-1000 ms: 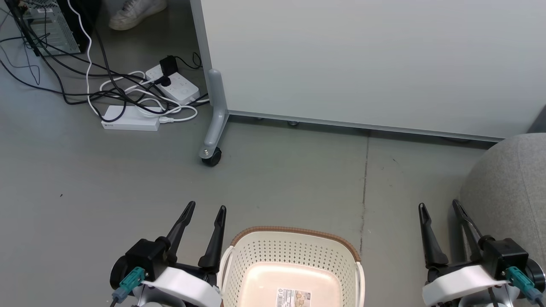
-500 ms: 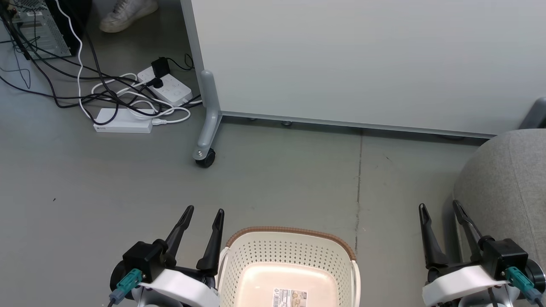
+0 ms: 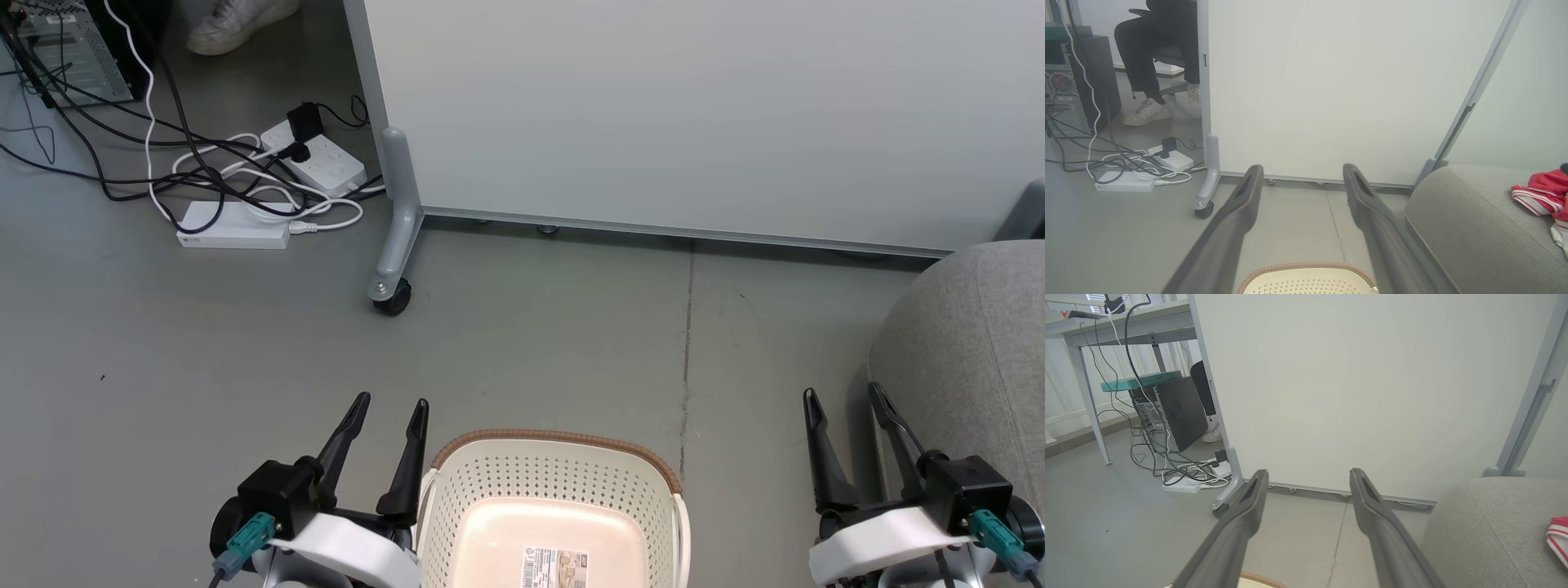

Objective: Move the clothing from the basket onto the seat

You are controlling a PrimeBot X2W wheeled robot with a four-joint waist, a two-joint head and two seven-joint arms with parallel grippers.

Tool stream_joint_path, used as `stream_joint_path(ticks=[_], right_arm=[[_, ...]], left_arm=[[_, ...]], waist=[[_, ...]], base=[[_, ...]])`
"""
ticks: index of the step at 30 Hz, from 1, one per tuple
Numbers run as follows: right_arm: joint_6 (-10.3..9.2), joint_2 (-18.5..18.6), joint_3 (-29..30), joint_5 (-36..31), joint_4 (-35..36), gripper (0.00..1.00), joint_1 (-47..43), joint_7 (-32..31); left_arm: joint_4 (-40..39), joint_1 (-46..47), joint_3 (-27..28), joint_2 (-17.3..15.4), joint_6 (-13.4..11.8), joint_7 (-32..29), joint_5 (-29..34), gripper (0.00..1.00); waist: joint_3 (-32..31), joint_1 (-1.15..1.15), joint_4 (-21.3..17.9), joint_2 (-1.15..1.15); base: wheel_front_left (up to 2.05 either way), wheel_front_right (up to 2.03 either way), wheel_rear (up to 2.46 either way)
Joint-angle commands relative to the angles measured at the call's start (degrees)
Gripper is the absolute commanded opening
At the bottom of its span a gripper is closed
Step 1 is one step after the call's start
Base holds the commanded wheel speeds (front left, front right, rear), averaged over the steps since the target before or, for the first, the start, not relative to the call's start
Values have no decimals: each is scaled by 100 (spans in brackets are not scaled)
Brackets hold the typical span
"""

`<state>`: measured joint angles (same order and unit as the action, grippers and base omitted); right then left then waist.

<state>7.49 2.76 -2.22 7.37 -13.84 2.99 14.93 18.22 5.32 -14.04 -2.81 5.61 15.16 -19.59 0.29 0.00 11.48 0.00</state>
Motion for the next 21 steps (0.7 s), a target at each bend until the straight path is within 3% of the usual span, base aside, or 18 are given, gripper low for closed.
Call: stream_joint_path(ticks=[1,21], right_arm=[[0,20,8,38,0,100,39,17],[0,21,2,29,-55,100,83,17]], left_arm=[[18,92,-11,-19,-64,9,96,100],[-9,90,-44,-20,49,9,-66,100]], waist=[[8,0,3,0],[46,0,-2,0]], base=[[0,0,0],[0,0,0]])
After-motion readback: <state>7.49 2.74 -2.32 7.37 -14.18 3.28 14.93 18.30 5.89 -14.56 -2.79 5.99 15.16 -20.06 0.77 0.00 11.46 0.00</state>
